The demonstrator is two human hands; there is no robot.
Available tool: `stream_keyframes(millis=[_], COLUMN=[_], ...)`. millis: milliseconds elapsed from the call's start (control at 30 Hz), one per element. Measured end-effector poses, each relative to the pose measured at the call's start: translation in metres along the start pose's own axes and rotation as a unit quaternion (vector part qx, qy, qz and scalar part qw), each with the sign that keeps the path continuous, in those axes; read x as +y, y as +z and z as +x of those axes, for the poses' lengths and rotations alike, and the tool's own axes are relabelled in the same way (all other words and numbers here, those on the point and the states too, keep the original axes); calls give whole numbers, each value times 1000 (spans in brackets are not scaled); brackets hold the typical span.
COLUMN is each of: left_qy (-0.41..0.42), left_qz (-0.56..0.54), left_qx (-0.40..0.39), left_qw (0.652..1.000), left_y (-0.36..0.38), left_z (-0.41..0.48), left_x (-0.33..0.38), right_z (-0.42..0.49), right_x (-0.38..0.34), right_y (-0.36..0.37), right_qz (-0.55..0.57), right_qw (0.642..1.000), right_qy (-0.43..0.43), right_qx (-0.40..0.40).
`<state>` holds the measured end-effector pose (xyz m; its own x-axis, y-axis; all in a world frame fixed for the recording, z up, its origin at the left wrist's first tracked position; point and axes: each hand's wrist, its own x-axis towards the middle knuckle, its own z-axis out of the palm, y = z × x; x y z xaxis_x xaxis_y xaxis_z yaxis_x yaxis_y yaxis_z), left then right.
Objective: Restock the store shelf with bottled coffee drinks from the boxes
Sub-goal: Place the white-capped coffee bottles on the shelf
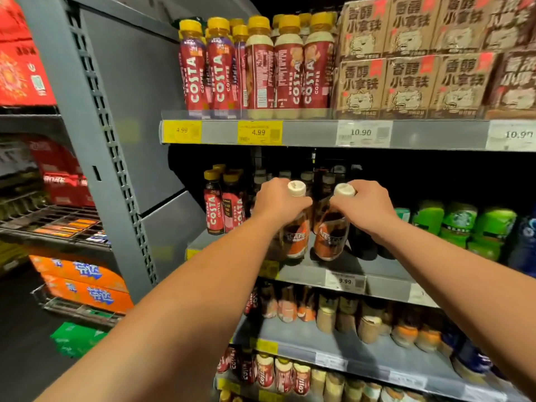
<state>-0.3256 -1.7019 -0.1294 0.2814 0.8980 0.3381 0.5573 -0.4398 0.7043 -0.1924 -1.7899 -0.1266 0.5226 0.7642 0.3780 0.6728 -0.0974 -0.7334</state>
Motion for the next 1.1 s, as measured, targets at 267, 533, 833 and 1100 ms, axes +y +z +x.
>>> stream_keyframes(millis=[267,533,833,1100], left_qy=[12,35,70,36], left_qz=[12,10,-12,-77], left_qx=[-49,-99,-57,-36], left_qw=[999,994,996,996], left_y=[19,44,56,88], left_z=[34,59,52,14], left_x=[-1,-25,-53,-89], right_z=[26,48,46,20], right_x=[6,26,56,80], right_y=[24,52,78,102], right_qz=[-26,-16,39,67], right_qw=[999,997,996,989], right_qy=[20,67,43,65], right_qx=[12,28,60,115])
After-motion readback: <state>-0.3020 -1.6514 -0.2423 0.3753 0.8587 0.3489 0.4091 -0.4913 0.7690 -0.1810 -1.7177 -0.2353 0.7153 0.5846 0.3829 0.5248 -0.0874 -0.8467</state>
